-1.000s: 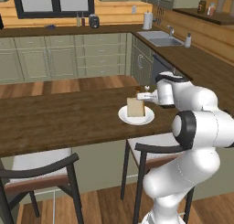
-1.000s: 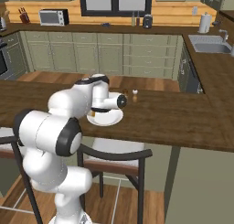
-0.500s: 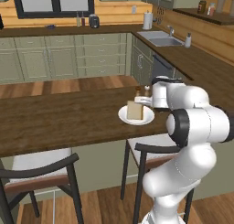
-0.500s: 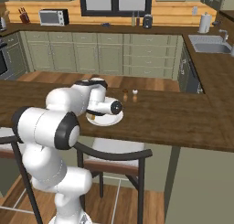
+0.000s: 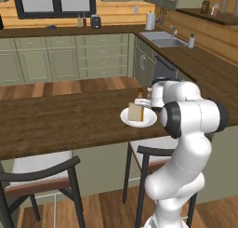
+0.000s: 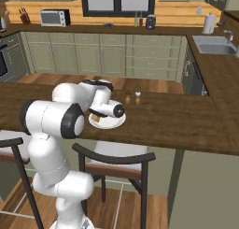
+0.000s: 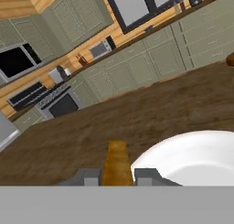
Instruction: Start the toaster. Once the lever pops up, take the bread to the plate on the dining counter.
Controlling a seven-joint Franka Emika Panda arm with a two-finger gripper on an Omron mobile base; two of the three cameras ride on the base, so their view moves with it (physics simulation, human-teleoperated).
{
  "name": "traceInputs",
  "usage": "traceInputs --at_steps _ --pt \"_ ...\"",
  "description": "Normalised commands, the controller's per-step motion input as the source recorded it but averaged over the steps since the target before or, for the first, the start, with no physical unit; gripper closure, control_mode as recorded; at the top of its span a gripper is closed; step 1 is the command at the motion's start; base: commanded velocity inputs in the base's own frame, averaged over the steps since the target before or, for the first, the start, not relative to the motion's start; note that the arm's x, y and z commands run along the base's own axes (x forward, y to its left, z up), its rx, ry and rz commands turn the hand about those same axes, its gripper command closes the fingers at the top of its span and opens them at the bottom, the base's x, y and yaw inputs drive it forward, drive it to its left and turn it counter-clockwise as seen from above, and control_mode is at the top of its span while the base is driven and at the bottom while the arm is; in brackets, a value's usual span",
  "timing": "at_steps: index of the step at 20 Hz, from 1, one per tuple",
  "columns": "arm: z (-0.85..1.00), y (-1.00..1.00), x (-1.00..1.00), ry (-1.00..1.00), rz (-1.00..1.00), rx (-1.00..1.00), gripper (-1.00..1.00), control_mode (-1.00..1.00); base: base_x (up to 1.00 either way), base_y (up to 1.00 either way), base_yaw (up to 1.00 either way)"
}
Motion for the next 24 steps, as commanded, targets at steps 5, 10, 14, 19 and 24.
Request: traceInputs --at_steps 5,10,14,19,24 --pt "-0.20 -0.14 0.19 -0.03 0.00 0.00 1.00 -1.00 0.00 0.00 0.00" --pt "-0.20 -0.02 0.01 -0.05 0.00 0.00 1.00 -1.00 0.00 0.00 0.00" --pt "-0.28 0.00 0.01 -0.03 0.00 0.00 1.00 -1.00 0.00 0.00 0.00" --pt "-0.21 0.00 0.10 -0.01 0.00 0.00 1.00 -1.00 0.00 0.00 0.00" --pt "-0.07 0.00 0.00 0.00 0.00 0.00 -1.00 -1.00 0.00 0.00 0.00"
